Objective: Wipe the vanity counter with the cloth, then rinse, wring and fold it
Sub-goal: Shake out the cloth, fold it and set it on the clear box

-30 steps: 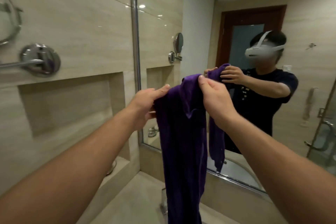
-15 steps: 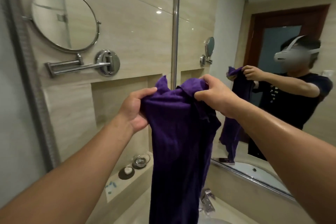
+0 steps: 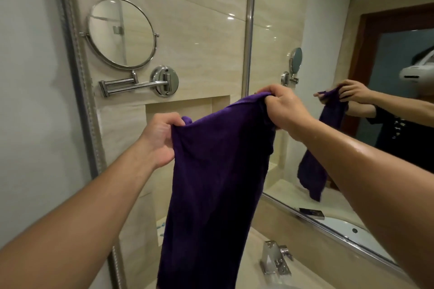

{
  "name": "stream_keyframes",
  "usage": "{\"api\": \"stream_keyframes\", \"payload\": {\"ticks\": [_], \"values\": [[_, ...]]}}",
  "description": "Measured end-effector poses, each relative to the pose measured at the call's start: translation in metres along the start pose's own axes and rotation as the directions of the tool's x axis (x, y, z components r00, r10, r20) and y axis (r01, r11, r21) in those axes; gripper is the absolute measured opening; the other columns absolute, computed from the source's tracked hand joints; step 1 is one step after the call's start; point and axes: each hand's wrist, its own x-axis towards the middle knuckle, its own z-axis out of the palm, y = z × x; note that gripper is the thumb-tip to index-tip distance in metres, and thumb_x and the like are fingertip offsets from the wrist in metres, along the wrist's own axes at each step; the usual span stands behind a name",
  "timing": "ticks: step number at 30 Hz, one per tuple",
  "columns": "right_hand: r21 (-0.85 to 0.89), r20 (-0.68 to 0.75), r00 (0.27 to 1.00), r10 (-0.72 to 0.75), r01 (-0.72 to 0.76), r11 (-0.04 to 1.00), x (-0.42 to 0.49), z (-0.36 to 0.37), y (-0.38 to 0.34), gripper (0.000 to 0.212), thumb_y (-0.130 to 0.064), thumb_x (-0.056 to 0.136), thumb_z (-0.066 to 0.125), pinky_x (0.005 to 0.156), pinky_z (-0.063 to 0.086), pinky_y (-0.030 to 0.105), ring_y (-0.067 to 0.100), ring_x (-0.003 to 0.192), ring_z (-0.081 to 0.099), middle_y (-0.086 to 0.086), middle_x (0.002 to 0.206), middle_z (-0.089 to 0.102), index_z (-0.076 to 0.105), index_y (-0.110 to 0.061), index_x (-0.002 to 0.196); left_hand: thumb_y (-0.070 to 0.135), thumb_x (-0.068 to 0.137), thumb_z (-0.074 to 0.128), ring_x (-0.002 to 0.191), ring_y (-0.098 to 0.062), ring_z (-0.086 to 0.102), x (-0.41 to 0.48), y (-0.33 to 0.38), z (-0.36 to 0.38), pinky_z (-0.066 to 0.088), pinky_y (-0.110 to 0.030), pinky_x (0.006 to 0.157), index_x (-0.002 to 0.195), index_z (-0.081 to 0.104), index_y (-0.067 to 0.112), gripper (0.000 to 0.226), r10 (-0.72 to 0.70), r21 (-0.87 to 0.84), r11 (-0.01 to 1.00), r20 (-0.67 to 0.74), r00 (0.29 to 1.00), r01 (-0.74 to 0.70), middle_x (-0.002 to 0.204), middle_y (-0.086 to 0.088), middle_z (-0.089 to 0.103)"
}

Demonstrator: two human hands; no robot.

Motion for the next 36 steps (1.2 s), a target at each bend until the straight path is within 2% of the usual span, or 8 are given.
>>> {"api": "stream_keyframes", "payload": {"ticks": [5, 10, 15, 20, 23, 27, 31, 36], "values": [[0.240, 0.037, 0.998, 0.051, -0.059, 0.969, -0.008, 0.006, -0.003, 0.025, -0.020, 0.098, 0.038, 0.078, 0.046, 0.036, 0.021, 0.085, 0.056, 0.001, 0.089, 0.061, 0.062, -0.016, 0.094, 0.002, 0.069, 0.047, 0.058, -0.017, 0.055, -0.029, -0.022, 0.012, 0.042, -0.028, 0.066, 0.067, 0.058, 0.010, 0.014, -0.042, 0.037, 0.998, -0.017, 0.999, 0.042, 0.068, -0.002, 0.055], [0.436, 0.396, 0.903, 0.164, -0.342, 0.833, -0.031, -0.010, -0.001, 0.024, -0.033, 0.090, 0.055, 0.075, 0.041, 0.038, 0.022, 0.075, 0.058, 0.000, 0.070, 0.064, 0.063, -0.020, 0.072, 0.004, 0.068, 0.055, 0.067, -0.020, 0.064, -0.060, -0.071, 0.037, 0.050, -0.027, 0.062, 0.079, 0.065, 0.006, 0.015, -0.205, 0.320, 0.924, -0.049, 0.977, 0.210, 0.078, -0.007, 0.066], [0.444, 0.597, 0.794, 0.115, -0.446, 0.777, -0.053, -0.015, 0.002, 0.025, -0.032, 0.088, 0.057, 0.061, 0.035, 0.031, 0.016, 0.055, 0.049, -0.002, 0.059, 0.053, 0.054, -0.020, 0.067, 0.030, 0.074, 0.072, 0.075, -0.021, 0.071, -0.071, -0.102, 0.072, 0.055, -0.029, 0.062, 0.096, 0.073, 0.008, 0.031, -0.133, 0.696, 0.631, -0.338, 0.932, 0.343, 0.083, -0.004, 0.075], [0.444, 0.603, 0.792, 0.095, -0.432, 0.785, -0.072, -0.021, -0.005, 0.022, -0.032, 0.091, 0.056, 0.058, 0.037, 0.029, 0.014, 0.054, 0.050, -0.003, 0.059, 0.055, 0.055, -0.019, 0.073, 0.031, 0.084, 0.071, 0.103, -0.023, 0.058, -0.086, -0.088, 0.088, 0.053, -0.044, 0.085, 0.110, 0.060, 0.024, 0.029, -0.046, 0.874, 0.343, -0.351, 0.935, 0.345, 0.114, -0.002, 0.063], [0.473, 0.592, 0.802, 0.082, -0.428, 0.770, -0.079, -0.020, -0.011, 0.024, -0.032, 0.091, 0.056, 0.058, 0.039, 0.028, 0.015, 0.052, 0.052, -0.004, 0.054, 0.056, 0.056, -0.018, 0.071, 0.023, 0.081, 0.074, 0.118, -0.022, 0.057, -0.094, -0.085, 0.086, 0.049, -0.045, 0.096, 0.137, 0.052, 0.026, 0.060, -0.050, 0.809, 0.527, -0.276, 0.960, 0.260, 0.123, 0.005, 0.064], [0.481, 0.563, 0.822, 0.083, -0.409, 0.776, -0.082, -0.022, -0.021, 0.022, -0.035, 0.090, 0.058, 0.061, 0.042, 0.029, 0.017, 0.057, 0.056, -0.004, 0.056, 0.061, 0.060, -0.018, 0.076, -0.003, 0.085, 0.064, 0.102, -0.019, 0.066, -0.109, -0.088, 0.091, 0.051, -0.044, 0.101, 0.100, 0.073, 0.020, 0.029, -0.040, 0.661, 0.750, -0.004, 0.999, 0.033, 0.098, 0.004, 0.074], [0.409, 0.596, 0.789, -0.148, -0.140, 0.902, -0.075, -0.036, -0.014, 0.032, -0.040, 0.085, 0.075, 0.068, 0.055, 0.036, 0.022, 0.078, 0.070, 0.003, 0.087, 0.070, 0.062, -0.016, 0.102, 0.008, 0.097, 0.056, 0.082, -0.020, 0.066, -0.113, -0.078, 0.075, 0.056, -0.039, 0.078, 0.102, 0.071, 0.014, 0.017, 0.108, 0.638, 0.770, -0.135, 0.985, 0.003, 0.091, -0.003, 0.074], [-0.073, 0.601, 0.779, -0.181, 0.279, 0.957, -0.065, -0.058, 0.000, 0.058, -0.010, 0.075, 0.078, 0.071, 0.062, 0.052, 0.032, 0.086, 0.070, 0.011, 0.102, 0.066, 0.047, -0.031, 0.118, 0.034, 0.094, 0.066, 0.076, -0.025, 0.066, -0.124, -0.047, 0.026, 0.055, -0.044, 0.076, 0.096, 0.075, 0.005, 0.030, 0.333, 0.661, 0.750, -0.348, 0.877, -0.023, 0.095, -0.022, 0.075]]}}
